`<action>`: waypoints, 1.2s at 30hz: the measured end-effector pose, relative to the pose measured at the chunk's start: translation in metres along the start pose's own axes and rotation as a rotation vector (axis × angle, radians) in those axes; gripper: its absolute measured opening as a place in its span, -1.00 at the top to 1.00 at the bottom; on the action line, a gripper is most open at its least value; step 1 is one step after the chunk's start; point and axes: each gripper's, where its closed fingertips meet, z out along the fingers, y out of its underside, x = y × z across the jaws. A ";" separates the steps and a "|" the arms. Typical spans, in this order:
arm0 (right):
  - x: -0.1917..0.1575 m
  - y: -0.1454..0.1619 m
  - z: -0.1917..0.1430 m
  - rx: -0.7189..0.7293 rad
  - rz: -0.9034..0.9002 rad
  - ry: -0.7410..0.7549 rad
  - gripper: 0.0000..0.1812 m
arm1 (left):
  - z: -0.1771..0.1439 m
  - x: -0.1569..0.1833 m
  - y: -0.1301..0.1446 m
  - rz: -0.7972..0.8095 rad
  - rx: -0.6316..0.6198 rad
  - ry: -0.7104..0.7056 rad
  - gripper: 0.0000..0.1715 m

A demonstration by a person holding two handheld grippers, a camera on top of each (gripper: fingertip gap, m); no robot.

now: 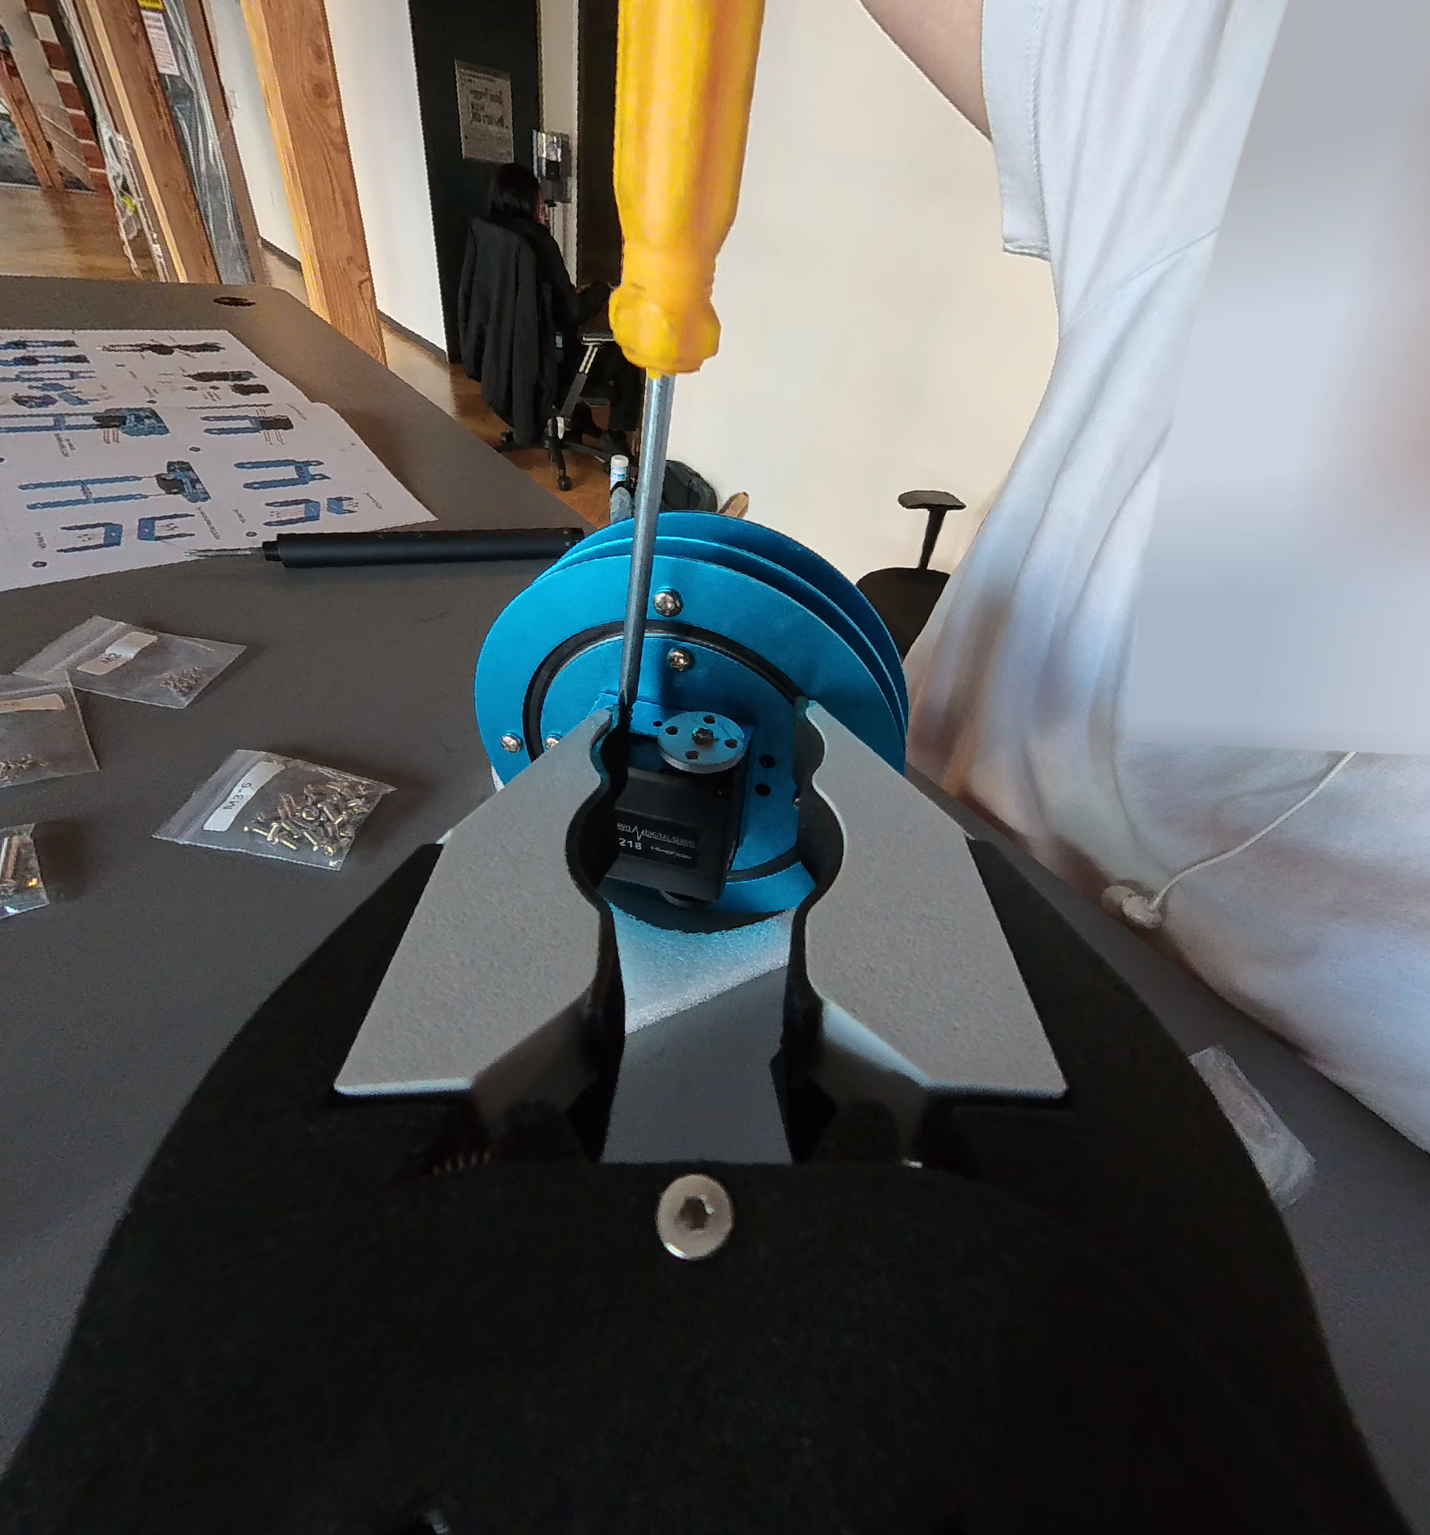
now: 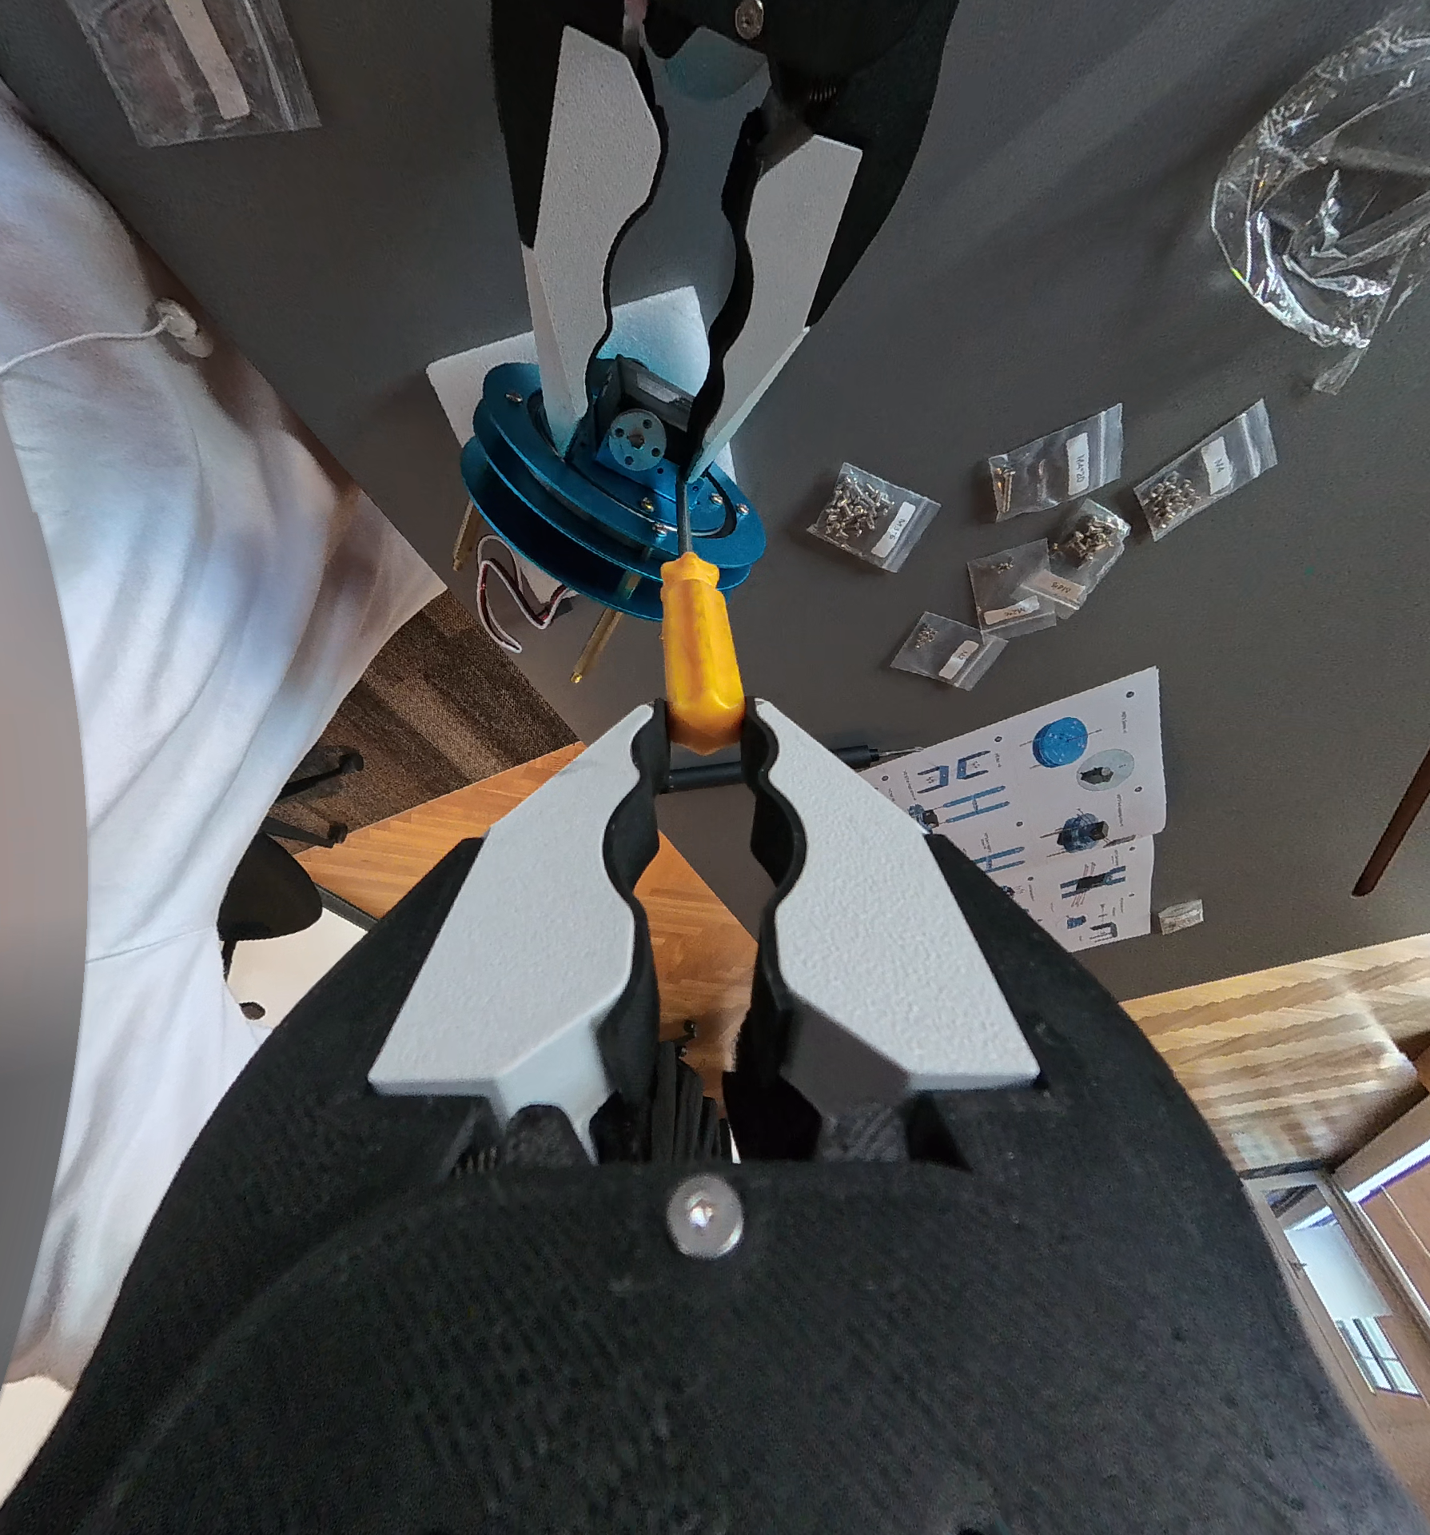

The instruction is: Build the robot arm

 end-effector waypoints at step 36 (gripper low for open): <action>-0.004 0.010 0.002 -0.052 0.241 -0.103 0.82 | -0.007 -0.012 -0.057 0.047 0.202 -0.140 0.66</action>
